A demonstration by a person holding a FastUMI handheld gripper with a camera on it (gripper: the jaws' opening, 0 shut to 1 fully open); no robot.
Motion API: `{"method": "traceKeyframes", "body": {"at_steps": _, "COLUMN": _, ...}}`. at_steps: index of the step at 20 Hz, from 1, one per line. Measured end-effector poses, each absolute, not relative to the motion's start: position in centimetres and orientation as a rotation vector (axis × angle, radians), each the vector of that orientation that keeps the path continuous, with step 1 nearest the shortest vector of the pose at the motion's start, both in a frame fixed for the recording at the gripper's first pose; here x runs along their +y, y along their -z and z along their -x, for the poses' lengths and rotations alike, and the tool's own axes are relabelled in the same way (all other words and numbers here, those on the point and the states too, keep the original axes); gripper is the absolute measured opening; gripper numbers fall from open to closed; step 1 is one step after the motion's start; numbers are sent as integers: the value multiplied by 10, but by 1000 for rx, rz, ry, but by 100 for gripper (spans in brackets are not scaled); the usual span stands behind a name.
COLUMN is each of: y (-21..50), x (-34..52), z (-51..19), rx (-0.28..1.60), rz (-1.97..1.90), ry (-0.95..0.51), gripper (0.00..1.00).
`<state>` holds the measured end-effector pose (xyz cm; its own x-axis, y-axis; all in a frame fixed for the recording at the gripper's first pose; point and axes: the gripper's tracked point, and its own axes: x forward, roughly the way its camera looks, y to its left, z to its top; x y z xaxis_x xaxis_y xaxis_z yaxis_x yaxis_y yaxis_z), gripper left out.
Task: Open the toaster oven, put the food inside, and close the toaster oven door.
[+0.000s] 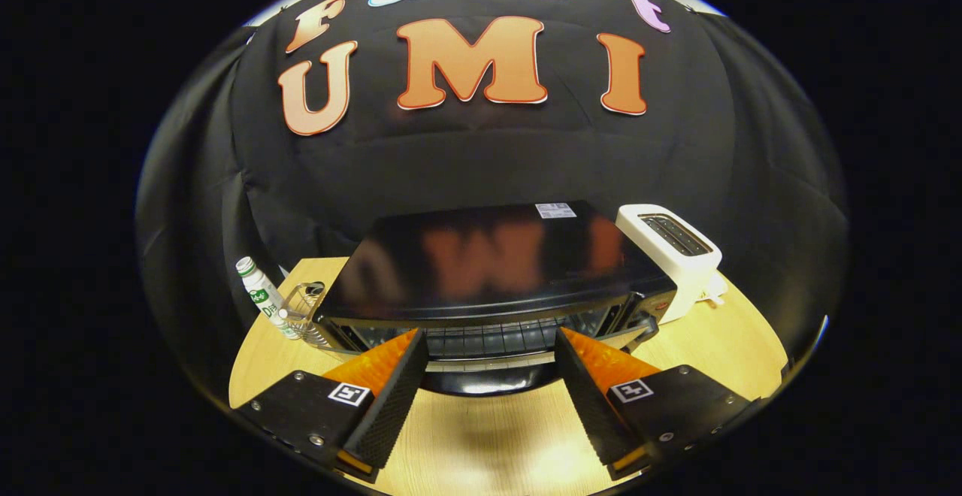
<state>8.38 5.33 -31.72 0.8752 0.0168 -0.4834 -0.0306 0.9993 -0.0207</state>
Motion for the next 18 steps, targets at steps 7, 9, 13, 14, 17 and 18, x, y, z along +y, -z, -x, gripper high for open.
{"method": "traceKeyframes", "body": {"at_steps": 7, "y": 341, "x": 45, "z": -33, "rx": 544, "rz": 11, "ry": -26, "gripper": 100}}
{"method": "traceKeyframes", "body": {"at_steps": 9, "y": 352, "x": 43, "z": -19, "rx": 554, "rz": 10, "ry": -24, "gripper": 100}}
{"method": "traceKeyframes", "body": {"at_steps": 13, "y": 373, "x": 38, "z": -1, "rx": 579, "rz": 3, "ry": -25, "gripper": 100}}
{"method": "traceKeyframes", "body": {"at_steps": 14, "y": 379, "x": 38, "z": 3, "rx": 589, "rz": 4, "ry": -26, "gripper": 100}}
{"method": "traceKeyframes", "body": {"at_steps": 17, "y": 403, "x": 34, "z": 16, "rx": 639, "rz": 11, "ry": -15, "gripper": 100}}
{"method": "traceKeyframes", "body": {"at_steps": 18, "y": 410, "x": 32, "z": 19, "rx": 651, "rz": 15, "ry": -12, "gripper": 100}}
